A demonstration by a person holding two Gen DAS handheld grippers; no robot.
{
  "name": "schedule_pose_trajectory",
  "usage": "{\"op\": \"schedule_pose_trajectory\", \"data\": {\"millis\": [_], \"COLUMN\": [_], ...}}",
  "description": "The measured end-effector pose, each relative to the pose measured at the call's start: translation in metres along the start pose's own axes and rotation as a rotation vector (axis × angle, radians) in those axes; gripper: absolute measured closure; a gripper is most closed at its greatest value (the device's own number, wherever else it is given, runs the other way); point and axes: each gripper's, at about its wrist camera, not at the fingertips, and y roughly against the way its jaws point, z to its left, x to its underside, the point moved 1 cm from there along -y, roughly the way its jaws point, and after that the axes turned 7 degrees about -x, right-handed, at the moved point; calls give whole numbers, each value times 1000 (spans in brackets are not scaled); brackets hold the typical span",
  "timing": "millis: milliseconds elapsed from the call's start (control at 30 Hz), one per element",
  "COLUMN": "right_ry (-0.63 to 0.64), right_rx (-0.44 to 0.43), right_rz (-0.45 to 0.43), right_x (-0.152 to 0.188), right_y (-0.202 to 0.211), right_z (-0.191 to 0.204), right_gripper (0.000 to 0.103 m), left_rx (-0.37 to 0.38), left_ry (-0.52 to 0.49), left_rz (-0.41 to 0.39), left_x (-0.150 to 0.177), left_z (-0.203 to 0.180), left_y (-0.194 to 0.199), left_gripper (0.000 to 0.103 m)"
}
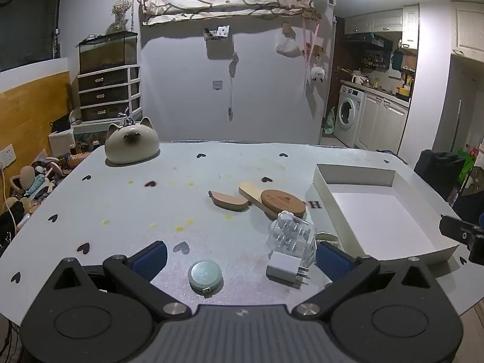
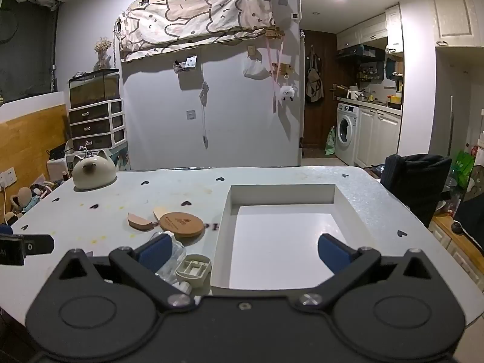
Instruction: Organize rigid objects
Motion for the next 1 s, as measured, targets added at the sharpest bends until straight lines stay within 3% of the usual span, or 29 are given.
{"op": "schedule_pose_trajectory", "data": {"millis": [1000], "right_ry": [-3], "right_rx": [-2], "right_rz": [2], "right_x": [-1], "right_y": [-2], "right_z": [0], "right_gripper": [0], "left_rx": [1], "left_ry": [-1], "left_rz": [1], "left_x": [0], "left_z": [0], "left_y": [0], "left_gripper": [0]}}
